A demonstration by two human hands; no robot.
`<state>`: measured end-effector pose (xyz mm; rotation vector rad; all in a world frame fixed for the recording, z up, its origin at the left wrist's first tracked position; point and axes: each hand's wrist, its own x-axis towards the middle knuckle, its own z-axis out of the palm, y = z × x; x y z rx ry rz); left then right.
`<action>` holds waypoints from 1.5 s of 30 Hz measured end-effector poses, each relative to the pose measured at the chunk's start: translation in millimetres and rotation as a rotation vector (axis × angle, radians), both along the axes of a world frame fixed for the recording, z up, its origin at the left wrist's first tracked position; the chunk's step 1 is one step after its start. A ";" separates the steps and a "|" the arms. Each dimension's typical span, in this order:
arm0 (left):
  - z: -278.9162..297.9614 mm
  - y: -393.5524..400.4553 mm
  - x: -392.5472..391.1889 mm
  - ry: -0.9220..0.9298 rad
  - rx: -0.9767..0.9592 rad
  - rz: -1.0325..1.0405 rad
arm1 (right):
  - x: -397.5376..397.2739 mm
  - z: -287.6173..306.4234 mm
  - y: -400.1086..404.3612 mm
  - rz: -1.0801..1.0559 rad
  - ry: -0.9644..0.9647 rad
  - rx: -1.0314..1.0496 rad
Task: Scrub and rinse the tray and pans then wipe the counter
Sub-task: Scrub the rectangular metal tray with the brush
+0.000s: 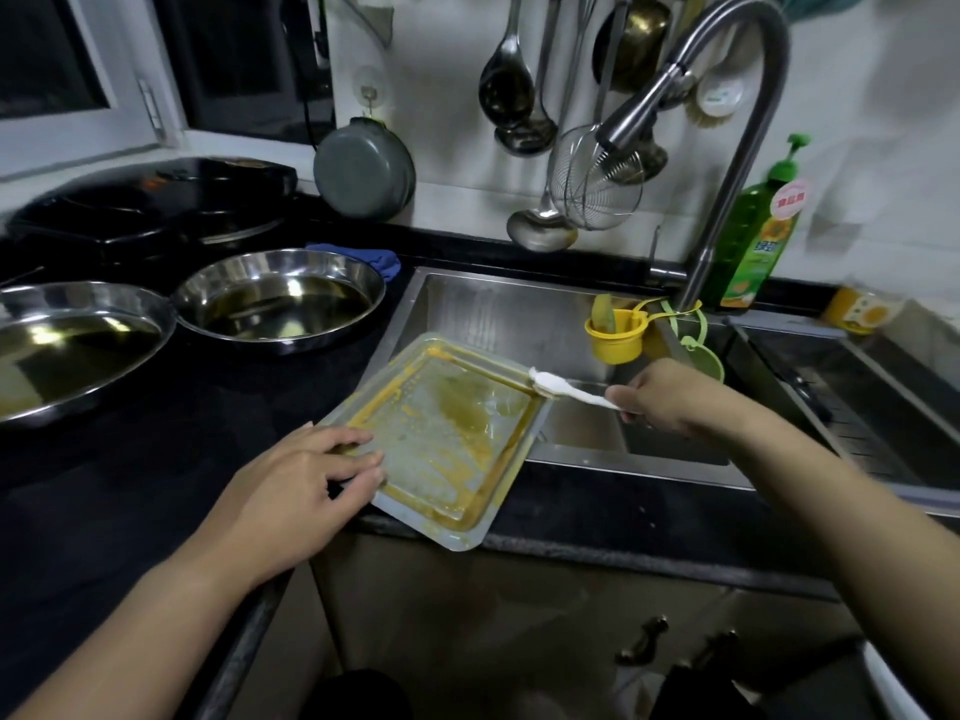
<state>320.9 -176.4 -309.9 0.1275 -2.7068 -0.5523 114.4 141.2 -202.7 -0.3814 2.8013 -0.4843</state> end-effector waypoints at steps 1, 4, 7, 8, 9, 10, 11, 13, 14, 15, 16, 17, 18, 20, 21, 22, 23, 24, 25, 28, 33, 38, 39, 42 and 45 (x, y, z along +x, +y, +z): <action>-0.9 -0.3 -0.6 0.004 0.004 0.001 | -2.1 -1.9 -1.9 -0.012 0.030 0.009; -1.7 -0.8 -0.9 0.015 -0.002 0.011 | 9.3 -5.9 -2.0 0.011 0.000 0.051; -0.1 0.0 -0.1 0.012 -0.002 0.012 | 38.6 -7.0 0.5 0.095 -0.136 0.086; 0.2 -0.4 0.1 0.007 0.002 0.015 | 42.8 -4.4 -0.3 0.123 -0.153 0.104; 1.0 -0.3 0.0 0.001 0.004 0.016 | 39.1 0.4 -2.7 0.110 -0.140 0.119; -0.2 -0.7 -0.4 -0.007 0.004 0.014 | 29.4 3.7 -5.3 0.076 -0.100 0.115; -0.9 -0.8 -0.7 -0.010 -0.001 0.011 | 16.5 7.6 -8.1 0.029 -0.051 0.111; -2.4 -1.4 -1.0 -0.013 0.001 0.011 | -2.8 11.2 -12.6 -0.044 0.012 0.087; -2.3 -1.4 -0.9 -0.013 0.007 0.015 | -4.2 9.4 -13.0 -0.044 0.012 0.093; -1.6 -1.6 -0.5 -0.016 0.009 0.019 | 0.5 6.0 -12.0 -0.017 0.003 0.120; -0.7 -0.7 -0.4 -0.019 0.007 0.021 | 14.0 3.3 -9.4 0.030 -0.015 0.144; -0.3 -0.2 -0.3 -0.023 0.007 0.024 | 28.5 0.2 -8.9 0.088 -0.030 0.164; -0.2 -0.4 -0.6 -0.027 0.007 0.025 | 43.5 -0.8 -8.5 0.133 -0.065 0.182; -0.2 -0.8 -1.1 -0.023 0.012 0.025 | 50.9 -0.1 -7.8 0.180 -0.099 0.195; -0.5 -0.7 -1.3 -0.023 0.014 0.022 | 44.9 3.0 -9.2 0.169 -0.087 0.202; -1.7 -1.3 -1.2 -0.025 0.016 0.022 | 32.8 6.0 -11.2 0.144 -0.056 0.200; -2.8 -1.5 -1.2 -0.026 0.014 0.016 | 20.4 8.8 -11.7 0.098 -0.020 0.188; -3.9 -1.2 -1.0 -0.026 0.013 0.009 | 9.6 10.7 -11.5 0.049 0.008 0.168; -4.2 -0.8 -0.1 -0.026 0.014 0.004 | 2.5 11.0 -11.2 0.018 0.020 0.154; -2.4 0.2 -0.4 -0.026 0.022 -0.008 | 5.6 9.2 -12.6 0.054 0.003 0.152; -2.4 0.2 0.0 0.003 0.022 -0.009 | 35.9 -0.2 -30.8 0.123 -0.125 -0.076; -4.7 -1.0 -1.5 -0.009 0.018 -0.001 | 38.1 -6.1 -37.8 0.136 -0.042 0.050; -4.5 -1.6 -1.2 -0.009 0.015 0.005 | 33.9 -6.9 -38.9 0.118 -0.007 0.076; -3.9 -1.5 -0.5 -0.017 0.002 0.019 | 21.3 -9.1 -45.5 0.111 0.009 0.176; -3.9 -0.5 -1.0 -0.016 0.007 0.026 | 36.3 1.1 -47.5 0.278 -0.011 0.326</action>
